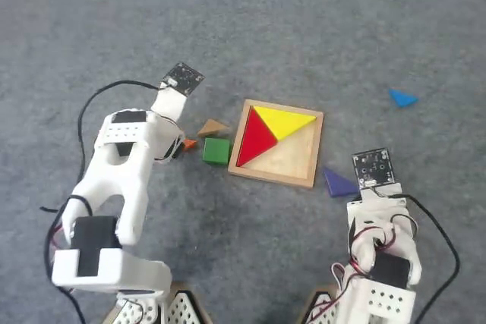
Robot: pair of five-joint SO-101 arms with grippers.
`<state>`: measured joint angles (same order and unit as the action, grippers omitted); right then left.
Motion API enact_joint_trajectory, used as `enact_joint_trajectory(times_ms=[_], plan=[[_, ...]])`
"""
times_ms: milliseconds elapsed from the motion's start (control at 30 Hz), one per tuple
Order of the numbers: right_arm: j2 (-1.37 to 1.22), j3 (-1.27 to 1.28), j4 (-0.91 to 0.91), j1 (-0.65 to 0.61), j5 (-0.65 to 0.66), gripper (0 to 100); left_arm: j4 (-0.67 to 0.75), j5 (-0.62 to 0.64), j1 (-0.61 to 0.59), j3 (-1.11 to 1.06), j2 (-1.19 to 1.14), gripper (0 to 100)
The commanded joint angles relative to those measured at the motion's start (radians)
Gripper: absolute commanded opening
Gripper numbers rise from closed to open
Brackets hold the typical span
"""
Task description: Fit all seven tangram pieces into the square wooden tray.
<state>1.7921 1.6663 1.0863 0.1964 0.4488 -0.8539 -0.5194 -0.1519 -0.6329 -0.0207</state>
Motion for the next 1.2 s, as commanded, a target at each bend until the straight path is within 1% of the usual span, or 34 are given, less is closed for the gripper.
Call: enact_joint_trajectory(times_ms=[0,167,300,433,500,667,733,867,933,1000,1167], plan=[[0.015,0.015,0.008,-0.012,0.012,0.9,0.021,-0.012,-0.006,0.044,0.006,15],[0.015,0.015,0.010,-0.012,0.012,0.9,0.023,-0.017,0.002,0.058,-0.049,16],[0.015,0.015,0.010,-0.012,0.012,0.9,0.017,-0.032,-0.014,0.114,-0.138,21],[0.015,0.015,0.008,-0.012,0.012,0.9,-0.054,-0.035,-0.020,0.176,-0.172,21],[0.015,0.015,0.008,-0.012,0.012,0.9,-0.092,-0.046,-0.018,0.188,-0.169,21],[0.015,0.015,0.008,-0.012,0.014,0.9,-0.117,-0.046,-0.021,0.180,-0.132,21],[0.015,0.015,0.008,-0.012,0.014,0.9,-0.152,-0.046,-0.023,0.183,-0.110,21],[0.015,0.015,0.008,-0.012,0.014,0.9,-0.178,-0.043,-0.020,0.177,0.002,21],[0.015,0.015,0.008,-0.012,0.014,0.9,-0.213,-0.046,-0.011,0.179,0.043,21],[0.015,0.015,0.008,-0.012,0.014,0.9,-0.227,-0.046,0.003,0.182,0.049,21],[0.015,0.015,0.010,-0.012,0.014,0.8,-0.203,-0.051,0.003,0.186,-0.006,21]])
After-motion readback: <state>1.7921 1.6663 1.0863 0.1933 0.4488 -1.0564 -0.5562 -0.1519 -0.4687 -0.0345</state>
